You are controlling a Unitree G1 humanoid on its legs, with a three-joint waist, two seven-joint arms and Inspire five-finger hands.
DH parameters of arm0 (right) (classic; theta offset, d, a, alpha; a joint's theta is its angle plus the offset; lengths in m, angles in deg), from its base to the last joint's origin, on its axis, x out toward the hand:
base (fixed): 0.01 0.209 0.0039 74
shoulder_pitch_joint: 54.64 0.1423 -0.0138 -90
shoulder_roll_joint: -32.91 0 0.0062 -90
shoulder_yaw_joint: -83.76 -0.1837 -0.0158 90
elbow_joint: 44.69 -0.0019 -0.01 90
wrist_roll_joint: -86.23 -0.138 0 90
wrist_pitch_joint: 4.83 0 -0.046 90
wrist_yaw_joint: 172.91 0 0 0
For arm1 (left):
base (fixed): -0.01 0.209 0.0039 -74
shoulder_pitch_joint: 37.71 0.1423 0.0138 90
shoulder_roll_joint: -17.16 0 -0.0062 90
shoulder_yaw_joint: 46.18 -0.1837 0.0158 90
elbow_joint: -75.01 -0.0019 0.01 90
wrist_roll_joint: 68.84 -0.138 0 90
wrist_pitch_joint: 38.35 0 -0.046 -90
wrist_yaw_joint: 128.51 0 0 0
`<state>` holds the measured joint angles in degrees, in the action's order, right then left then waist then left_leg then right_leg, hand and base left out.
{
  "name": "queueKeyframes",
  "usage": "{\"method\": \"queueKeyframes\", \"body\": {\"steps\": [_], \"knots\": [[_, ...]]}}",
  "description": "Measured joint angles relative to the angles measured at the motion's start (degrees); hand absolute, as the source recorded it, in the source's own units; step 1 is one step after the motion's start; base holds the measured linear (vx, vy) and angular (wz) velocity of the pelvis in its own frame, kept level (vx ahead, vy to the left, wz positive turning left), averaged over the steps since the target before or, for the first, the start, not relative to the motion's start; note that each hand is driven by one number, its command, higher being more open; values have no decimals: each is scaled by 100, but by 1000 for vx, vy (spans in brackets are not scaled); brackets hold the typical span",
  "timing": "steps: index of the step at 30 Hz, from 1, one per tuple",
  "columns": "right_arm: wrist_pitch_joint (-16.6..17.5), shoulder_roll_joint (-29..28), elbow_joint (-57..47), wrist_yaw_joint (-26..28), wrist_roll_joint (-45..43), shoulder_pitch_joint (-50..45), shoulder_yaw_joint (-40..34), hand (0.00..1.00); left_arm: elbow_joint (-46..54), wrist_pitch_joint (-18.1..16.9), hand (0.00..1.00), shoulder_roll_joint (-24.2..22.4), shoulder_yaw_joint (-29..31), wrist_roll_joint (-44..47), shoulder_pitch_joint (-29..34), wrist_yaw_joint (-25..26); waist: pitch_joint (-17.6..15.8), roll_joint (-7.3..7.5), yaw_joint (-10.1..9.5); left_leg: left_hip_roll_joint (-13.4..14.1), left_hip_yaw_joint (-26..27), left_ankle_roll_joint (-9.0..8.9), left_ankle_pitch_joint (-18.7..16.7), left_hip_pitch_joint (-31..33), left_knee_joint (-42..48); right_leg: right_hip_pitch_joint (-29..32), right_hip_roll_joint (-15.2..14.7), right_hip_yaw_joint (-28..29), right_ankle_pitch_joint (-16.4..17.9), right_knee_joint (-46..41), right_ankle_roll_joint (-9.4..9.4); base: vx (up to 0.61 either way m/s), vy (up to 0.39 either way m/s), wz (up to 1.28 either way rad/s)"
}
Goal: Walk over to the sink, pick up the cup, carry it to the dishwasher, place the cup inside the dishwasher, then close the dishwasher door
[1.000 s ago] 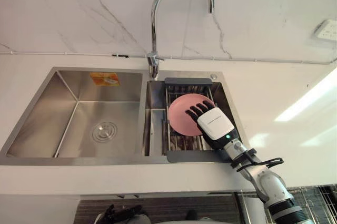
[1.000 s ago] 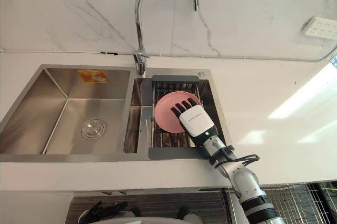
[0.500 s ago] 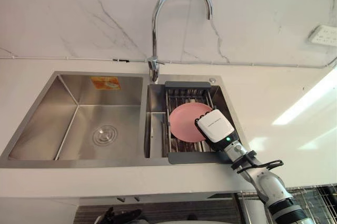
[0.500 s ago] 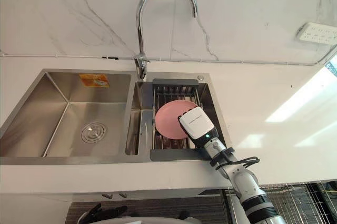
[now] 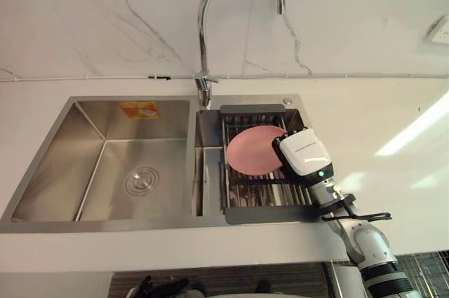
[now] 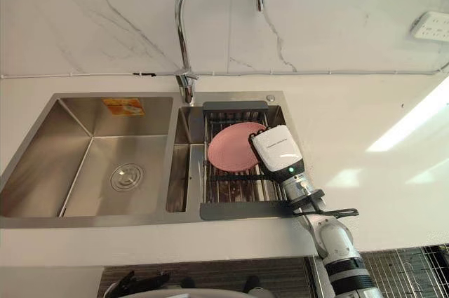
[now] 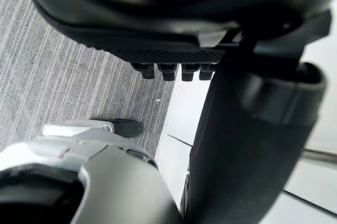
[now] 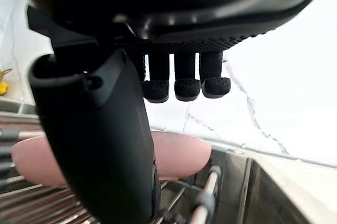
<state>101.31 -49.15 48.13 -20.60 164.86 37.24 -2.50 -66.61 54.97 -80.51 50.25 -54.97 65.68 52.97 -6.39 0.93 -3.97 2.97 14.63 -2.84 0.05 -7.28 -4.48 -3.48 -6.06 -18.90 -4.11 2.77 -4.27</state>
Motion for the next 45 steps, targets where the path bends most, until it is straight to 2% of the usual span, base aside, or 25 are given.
{"method": "queueKeyframes", "body": {"steps": [9,13,19,27,33,37,40,44,45], "knots": [[360,3,-563,34,-321,-11,-394,0,7,-2,100,-92,7,-1,35,59,-41,-75,37,9,-25,10,-33,-42,48,-88,5,7,6,7,-3,-50,-16,0],[536,5,-797,195,-326,-13,-538,0,7,2,100,-187,225,-1,50,87,-42,-85,48,11,-11,44,-46,-59,14,-87,18,18,-1,27,7,0,0,0],[602,7,-859,511,-570,-16,-572,0,21,4,100,-175,222,-1,26,81,-41,-83,51,3,-19,69,-32,-128,7,-146,19,4,-1,44,5,18,-6,0],[665,12,-883,531,-912,-34,-698,0,36,6,100,-179,223,-1,28,77,-34,-81,81,3,-67,55,-49,-134,-15,-184,18,-22,2,49,5,-48,-16,2],[644,15,-1245,523,-1536,-47,-1583,0,22,11,100,-234,391,0,105,78,-15,-70,93,-5,-96,87,-25,-172,-39,-230,18,-41,1,63,6,-8,-4,1],[663,17,-1593,563,-2245,-96,-2219,0,22,14,100,-258,509,-1,156,72,21,-64,170,-12,-105,89,-31,-175,-40,-258,19,-42,1,110,5,0,0,0],[762,16,-1929,828,-2752,-281,-2624,0,78,19,100,-305,713,-2,154,57,42,-66,214,-12,-101,91,-39,-173,-40,-258,21,-42,5,111,0,0,0,0],[1140,16,-2395,1619,-3242,-538,-2818,0,254,63,100,-325,949,-29,205,-8,102,-64,334,-14,-65,76,-62,-176,-39,-252,20,-9,12,110,-7,-35,-12,-4],[1204,16,-2448,1749,-3280,-578,-2817,100,264,69,100,-324,961,-29,206,-15,115,-68,344,-14,-57,77,-63,-176,-39,-248,20,-1,12,110,-8,-35,-14,-5]]}}
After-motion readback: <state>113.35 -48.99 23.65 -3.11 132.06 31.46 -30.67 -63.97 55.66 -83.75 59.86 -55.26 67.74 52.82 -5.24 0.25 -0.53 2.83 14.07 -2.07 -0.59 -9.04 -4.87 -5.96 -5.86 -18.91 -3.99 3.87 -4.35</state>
